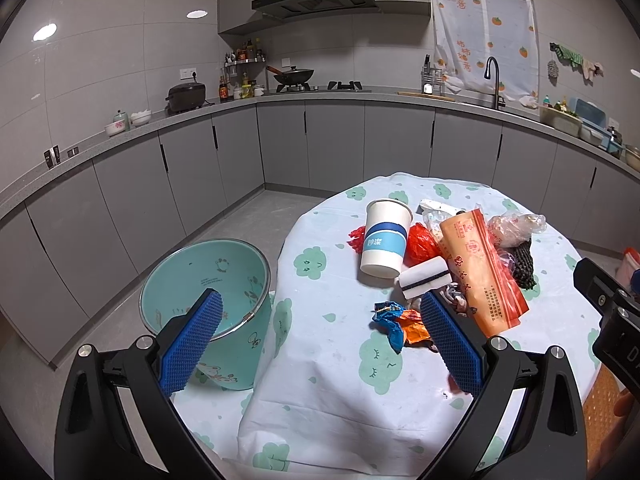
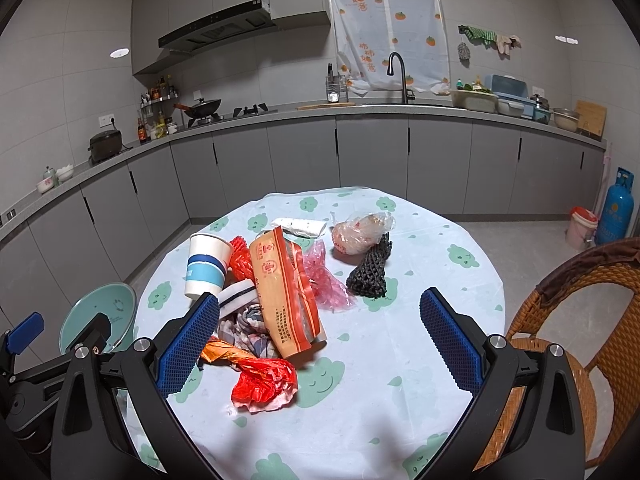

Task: Collect trash

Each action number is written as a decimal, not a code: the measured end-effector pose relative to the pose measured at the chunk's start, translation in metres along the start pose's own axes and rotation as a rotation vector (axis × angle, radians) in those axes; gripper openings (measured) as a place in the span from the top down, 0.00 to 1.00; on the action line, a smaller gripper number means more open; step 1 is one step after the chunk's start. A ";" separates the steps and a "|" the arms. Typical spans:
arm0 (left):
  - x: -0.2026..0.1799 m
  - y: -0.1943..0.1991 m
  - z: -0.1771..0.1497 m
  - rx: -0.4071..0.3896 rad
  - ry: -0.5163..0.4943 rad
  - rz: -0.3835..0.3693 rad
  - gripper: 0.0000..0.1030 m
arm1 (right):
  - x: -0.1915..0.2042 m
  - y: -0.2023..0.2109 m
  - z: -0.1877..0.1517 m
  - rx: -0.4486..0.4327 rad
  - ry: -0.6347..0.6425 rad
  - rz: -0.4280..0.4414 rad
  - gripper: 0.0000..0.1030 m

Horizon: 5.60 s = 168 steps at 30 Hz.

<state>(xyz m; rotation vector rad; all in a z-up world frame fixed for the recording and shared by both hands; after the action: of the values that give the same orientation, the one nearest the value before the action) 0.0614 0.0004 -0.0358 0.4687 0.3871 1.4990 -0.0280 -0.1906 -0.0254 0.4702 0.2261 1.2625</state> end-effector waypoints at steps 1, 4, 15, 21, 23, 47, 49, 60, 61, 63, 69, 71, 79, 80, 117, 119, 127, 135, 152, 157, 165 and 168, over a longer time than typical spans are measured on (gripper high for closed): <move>0.000 0.000 0.000 0.000 0.000 0.000 0.05 | 0.000 0.000 0.000 0.000 0.000 -0.001 0.04; 0.000 0.000 0.000 0.000 0.000 0.000 0.05 | 0.000 0.000 0.000 -0.001 0.000 0.000 0.04; 0.000 0.000 0.000 -0.001 0.000 0.001 0.05 | 0.000 0.000 0.000 0.000 0.000 0.000 0.04; 0.000 0.000 0.000 0.000 -0.001 0.000 0.05 | 0.000 0.000 0.000 0.001 -0.001 0.001 0.04; 0.000 0.000 -0.001 0.001 -0.002 0.001 0.05 | -0.001 0.000 0.000 0.002 -0.001 -0.002 0.04; -0.040 -0.091 -0.029 0.169 -0.088 -0.176 0.06 | -0.004 -0.096 -0.022 0.206 0.000 0.195 0.39; -0.046 -0.102 -0.032 0.204 -0.080 -0.210 0.06 | 0.000 -0.109 -0.028 0.254 -0.008 0.228 0.43; -0.074 -0.143 -0.045 0.324 -0.086 -0.272 0.29 | 0.010 -0.143 -0.057 0.400 -0.058 0.374 0.57; -0.075 -0.143 -0.046 0.332 -0.081 -0.282 0.33 | 0.009 -0.143 -0.057 0.398 -0.058 0.381 0.59; -0.079 -0.143 -0.050 0.349 -0.069 -0.323 0.45 | 0.010 -0.140 -0.054 0.388 -0.062 0.412 0.86; -0.080 -0.128 -0.044 0.318 -0.062 -0.367 0.54 | 0.009 -0.126 -0.048 0.366 -0.079 0.440 0.95; -0.075 -0.117 -0.039 0.290 -0.056 -0.367 0.54 | 0.008 -0.117 -0.040 0.337 -0.088 0.451 0.95; -0.056 -0.084 -0.014 0.177 -0.025 -0.363 0.88 | 0.000 -0.082 -0.014 0.196 -0.065 0.401 0.95; -0.055 -0.082 -0.013 0.164 -0.033 -0.352 0.88 | 0.001 -0.080 -0.015 0.192 -0.057 0.390 0.95; -0.023 -0.053 0.015 0.080 -0.007 -0.358 0.85 | -0.010 -0.069 -0.008 0.158 -0.112 0.324 0.95; -0.018 -0.045 0.025 0.051 0.004 -0.352 0.85 | -0.006 -0.067 -0.006 0.151 -0.100 0.327 0.95; 0.043 -0.014 0.068 -0.095 0.080 -0.197 0.85 | 0.034 -0.058 0.008 0.129 -0.040 0.398 0.95; 0.134 -0.006 0.081 -0.166 0.175 0.059 0.85 | 0.119 -0.058 0.010 0.156 0.073 0.528 0.95; 0.231 -0.078 0.033 -0.035 0.266 0.308 0.85 | 0.274 -0.102 -0.033 0.307 0.239 0.682 0.95; 0.235 -0.105 0.017 0.018 0.261 0.312 0.85 | 0.300 -0.120 -0.050 0.365 0.258 0.690 0.95; 0.242 -0.135 -0.008 0.094 0.262 0.310 0.85 | 0.324 -0.144 -0.073 0.438 0.291 0.691 0.95; 0.240 -0.144 -0.015 0.116 0.251 0.306 0.85 | 0.329 -0.150 -0.079 0.452 0.302 0.691 0.95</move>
<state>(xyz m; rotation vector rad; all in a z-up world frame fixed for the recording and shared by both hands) 0.1860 0.2393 -0.1134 0.4460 0.6234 1.8473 0.1659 0.1053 -0.1335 0.7834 0.6518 1.9742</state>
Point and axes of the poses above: each gripper's, at about its wrist camera, not at the fingertips, and y roughly against the way its jaws point, x to its left, z to its top, the point moved 8 cm from there along -y, roughly the way its jaws point
